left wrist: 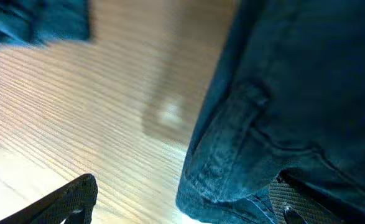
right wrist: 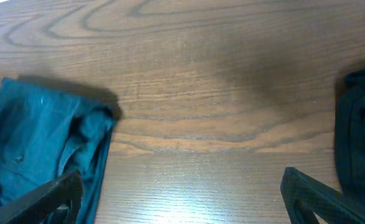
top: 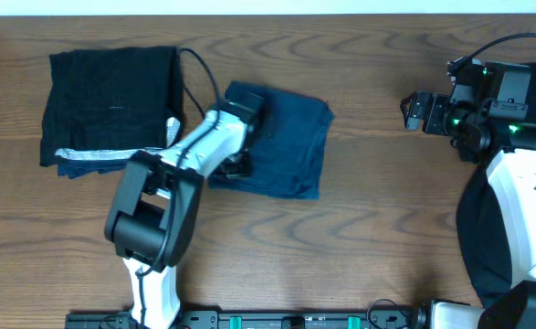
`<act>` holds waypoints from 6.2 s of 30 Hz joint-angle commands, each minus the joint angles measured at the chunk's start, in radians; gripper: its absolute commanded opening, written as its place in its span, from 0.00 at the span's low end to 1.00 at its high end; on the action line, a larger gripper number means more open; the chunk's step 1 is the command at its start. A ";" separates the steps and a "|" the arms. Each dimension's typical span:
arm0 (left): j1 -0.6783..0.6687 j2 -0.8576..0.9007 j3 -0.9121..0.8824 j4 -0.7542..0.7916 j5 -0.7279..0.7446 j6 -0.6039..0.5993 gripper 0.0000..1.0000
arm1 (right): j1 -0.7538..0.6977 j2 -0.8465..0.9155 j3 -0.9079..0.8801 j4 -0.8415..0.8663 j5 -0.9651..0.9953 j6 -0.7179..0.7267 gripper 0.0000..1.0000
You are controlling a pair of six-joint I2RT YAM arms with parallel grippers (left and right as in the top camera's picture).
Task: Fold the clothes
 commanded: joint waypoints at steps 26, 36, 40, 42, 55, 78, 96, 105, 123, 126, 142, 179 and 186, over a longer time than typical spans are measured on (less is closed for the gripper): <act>0.030 -0.163 0.129 -0.030 0.335 0.230 0.93 | -0.007 0.004 -0.001 0.000 0.003 0.002 0.99; 0.079 -0.163 0.129 -0.020 0.249 0.404 0.93 | -0.007 0.004 -0.001 0.000 0.003 0.002 0.99; 0.098 -0.163 0.129 -0.012 0.251 0.455 0.95 | -0.007 0.004 -0.001 0.000 0.003 0.002 0.99; 0.105 -0.163 0.129 -0.011 0.259 0.467 0.96 | -0.007 0.004 -0.001 0.000 0.003 0.002 0.99; 0.119 -0.107 0.129 0.032 0.344 0.515 0.98 | -0.007 0.004 -0.001 0.000 0.003 0.002 0.99; 0.162 0.070 0.129 0.053 0.608 0.555 0.98 | -0.007 0.004 -0.001 0.000 0.003 0.002 0.99; 0.162 0.073 0.020 0.150 0.607 0.525 0.73 | -0.007 0.004 -0.001 0.000 0.003 0.002 0.99; 0.160 0.072 0.016 0.157 0.608 0.513 0.35 | -0.007 0.004 -0.001 0.000 0.003 0.002 0.99; 0.167 -0.014 0.105 0.074 0.543 0.513 0.06 | -0.007 0.004 -0.001 0.000 0.003 0.002 0.99; 0.167 -0.078 0.107 0.074 0.459 0.513 0.06 | -0.007 0.004 -0.001 0.000 0.003 0.002 0.99; 0.256 -0.394 0.107 0.154 0.251 0.464 0.06 | -0.007 0.004 -0.001 0.000 0.003 0.002 0.99; 0.650 -0.293 0.277 0.204 0.259 0.564 0.06 | -0.007 0.004 -0.001 0.000 0.003 0.002 0.99; 0.735 -0.193 0.277 0.230 0.193 0.602 0.36 | -0.007 0.004 -0.001 0.000 0.003 0.002 0.99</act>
